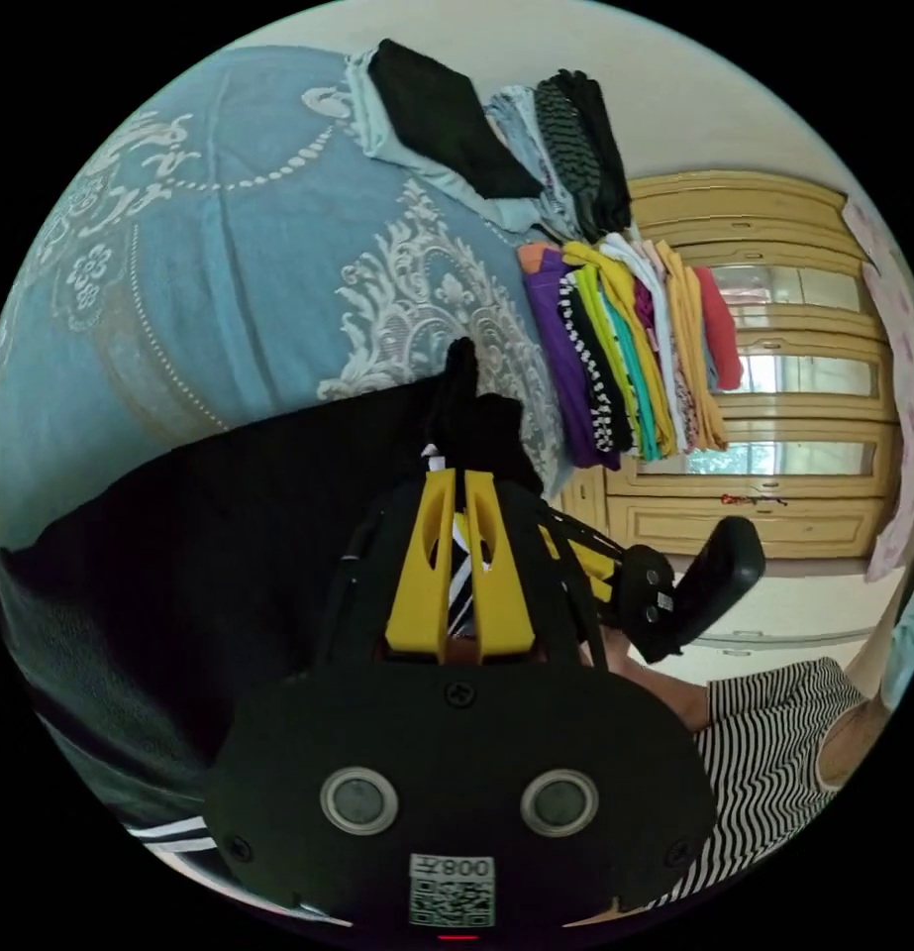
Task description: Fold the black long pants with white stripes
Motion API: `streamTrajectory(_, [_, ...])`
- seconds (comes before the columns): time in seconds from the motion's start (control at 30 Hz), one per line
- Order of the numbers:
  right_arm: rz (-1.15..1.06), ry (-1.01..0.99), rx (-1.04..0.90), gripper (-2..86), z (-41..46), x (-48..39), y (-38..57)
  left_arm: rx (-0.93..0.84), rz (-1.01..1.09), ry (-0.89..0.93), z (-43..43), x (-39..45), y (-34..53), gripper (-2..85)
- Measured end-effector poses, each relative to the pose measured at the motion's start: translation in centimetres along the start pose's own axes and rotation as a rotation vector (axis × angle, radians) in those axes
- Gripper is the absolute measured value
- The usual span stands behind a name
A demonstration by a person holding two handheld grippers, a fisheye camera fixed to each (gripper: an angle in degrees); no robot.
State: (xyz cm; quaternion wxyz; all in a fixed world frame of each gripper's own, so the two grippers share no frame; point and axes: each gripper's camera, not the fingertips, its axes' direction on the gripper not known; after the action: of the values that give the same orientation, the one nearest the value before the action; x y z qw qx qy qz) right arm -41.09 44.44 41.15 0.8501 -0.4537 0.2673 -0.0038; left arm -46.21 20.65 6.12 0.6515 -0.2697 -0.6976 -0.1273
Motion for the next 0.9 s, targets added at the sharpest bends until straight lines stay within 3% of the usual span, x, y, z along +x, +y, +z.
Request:
streamTrajectory(0.2, [0.371,-0.391,0.164,0.5,-0.1,8.9,7.2,-0.056,0.174,0.022,2.5,4.8,-2.5,1.4])
streamTrajectory(0.37, [0.573,-0.562,0.162,0.4,3.3,14.0,12.7,-0.185,0.218,-0.020,7.1,6.6,-4.1,0.7])
streamTrajectory(0.53, [0.625,-0.612,0.162,0.3,5.6,16.1,15.6,-0.253,0.213,-0.043,9.1,6.7,-4.6,0.4])
streamTrajectory(0.77, [0.566,-0.671,0.212,0.3,5.4,16.8,17.5,-0.185,0.284,0.027,7.7,8.0,-3.8,0.3])
streamTrajectory(0.9, [0.541,-0.559,0.154,0.3,6.2,17.0,18.0,-0.160,0.270,-0.003,7.1,7.2,-3.2,0.3])
